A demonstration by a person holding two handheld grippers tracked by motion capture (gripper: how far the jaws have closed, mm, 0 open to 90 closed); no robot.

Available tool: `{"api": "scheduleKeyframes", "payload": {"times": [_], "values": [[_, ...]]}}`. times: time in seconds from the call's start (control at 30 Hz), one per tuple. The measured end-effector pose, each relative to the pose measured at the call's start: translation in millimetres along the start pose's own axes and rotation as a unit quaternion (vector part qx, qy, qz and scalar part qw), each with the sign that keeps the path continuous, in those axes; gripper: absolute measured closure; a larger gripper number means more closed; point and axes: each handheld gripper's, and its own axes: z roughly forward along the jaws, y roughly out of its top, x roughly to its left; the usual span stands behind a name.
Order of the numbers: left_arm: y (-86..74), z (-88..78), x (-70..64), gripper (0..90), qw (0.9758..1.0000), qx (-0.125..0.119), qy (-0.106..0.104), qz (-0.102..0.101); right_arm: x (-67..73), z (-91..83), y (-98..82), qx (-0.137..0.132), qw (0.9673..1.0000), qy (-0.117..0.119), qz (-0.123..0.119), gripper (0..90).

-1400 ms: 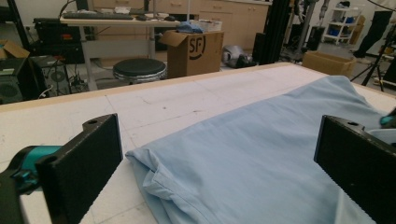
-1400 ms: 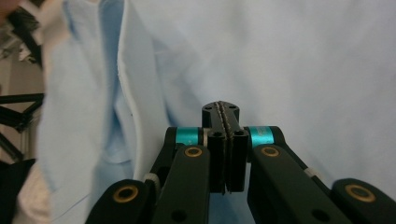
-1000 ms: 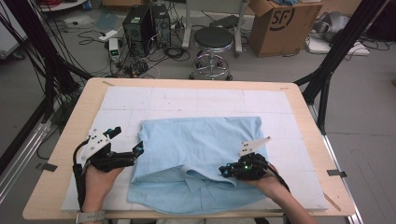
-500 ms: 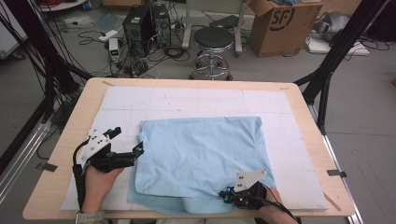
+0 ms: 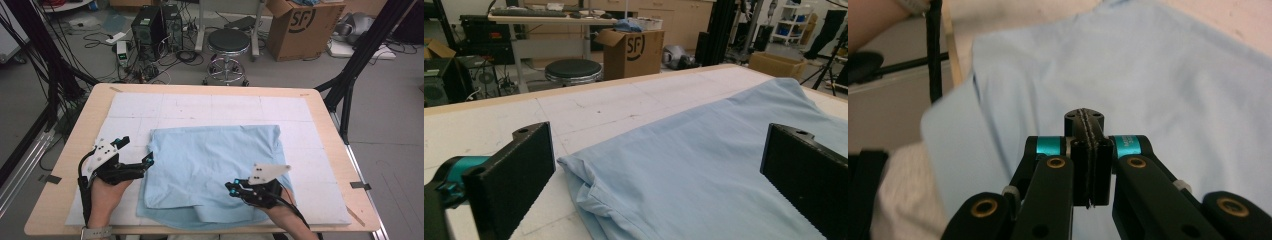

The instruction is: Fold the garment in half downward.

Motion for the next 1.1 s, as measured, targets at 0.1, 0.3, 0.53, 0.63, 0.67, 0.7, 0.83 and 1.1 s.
{"api": "scheduleKeyframes", "payload": {"times": [0.1,0.3,0.53,0.63,0.67,0.7,0.83,1.1], "values": [[0.4,-0.1,-0.5,1.7,1.0000,0.000,0.000,0.002,5.5,25.6,10.2,0.006,0.9998,0.018,-0.003,90.0],[-1.0,-1.6,2.1,1.6,1.0000,0.001,0.004,-0.003,21.3,57.4,7.7,0.018,0.9995,0.011,0.022,90.0],[-0.2,0.1,0.0,1.6,1.0000,0.003,0.001,0.002,43.9,75.0,-4.8,0.049,0.9983,0.008,0.030,90.0],[-0.2,0.6,-0.9,1.6,1.0000,0.003,0.000,0.000,54.6,88.8,-13.1,0.100,0.9949,0.000,-0.006,90.0],[-0.4,0.8,-1.0,1.6,1.0000,0.003,0.001,0.000,57.2,90.6,-16.5,0.092,0.9957,-0.004,-0.011,90.0],[-0.6,0.9,-1.0,1.7,1.0000,0.004,0.001,0.000,58.7,89.8,-18.1,0.087,0.9960,-0.011,-0.017,90.0],[-0.8,1.3,-2.1,1.7,1.0000,0.005,-0.001,0.002,56.8,86.7,-16.9,0.079,0.9968,-0.002,-0.010,90.0],[0.7,-2.4,-1.7,1.6,1.0000,0.001,0.001,0.005,20.0,10.6,-16.9,0.018,0.9988,-0.038,0.026,90.0]]}}
